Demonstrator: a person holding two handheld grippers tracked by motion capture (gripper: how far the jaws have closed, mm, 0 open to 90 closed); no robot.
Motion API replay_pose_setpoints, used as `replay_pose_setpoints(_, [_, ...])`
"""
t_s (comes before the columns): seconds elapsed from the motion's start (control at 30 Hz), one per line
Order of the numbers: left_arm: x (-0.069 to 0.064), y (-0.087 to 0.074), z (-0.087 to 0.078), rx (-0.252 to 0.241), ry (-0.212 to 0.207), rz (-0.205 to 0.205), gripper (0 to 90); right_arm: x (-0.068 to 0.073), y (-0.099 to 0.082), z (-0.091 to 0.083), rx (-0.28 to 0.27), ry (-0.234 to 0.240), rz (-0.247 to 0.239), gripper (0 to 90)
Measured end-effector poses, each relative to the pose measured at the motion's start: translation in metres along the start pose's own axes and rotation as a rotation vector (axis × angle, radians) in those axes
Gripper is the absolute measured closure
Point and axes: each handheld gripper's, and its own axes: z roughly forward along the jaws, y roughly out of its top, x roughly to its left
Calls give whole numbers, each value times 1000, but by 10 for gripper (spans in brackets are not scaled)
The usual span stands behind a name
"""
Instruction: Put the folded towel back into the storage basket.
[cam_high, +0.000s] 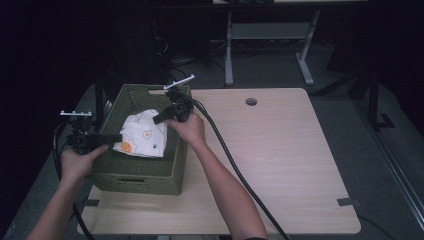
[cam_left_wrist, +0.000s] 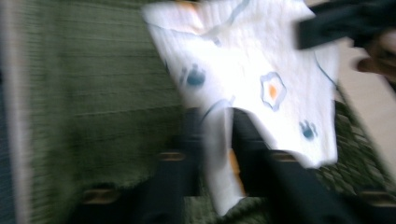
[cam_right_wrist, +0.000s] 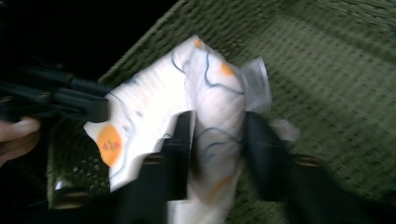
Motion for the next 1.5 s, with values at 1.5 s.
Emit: replay_pose_setpoints(1.5, [-59,21,13,-38,-81,83,607,-25,-21,-90,-106,-24,21,531])
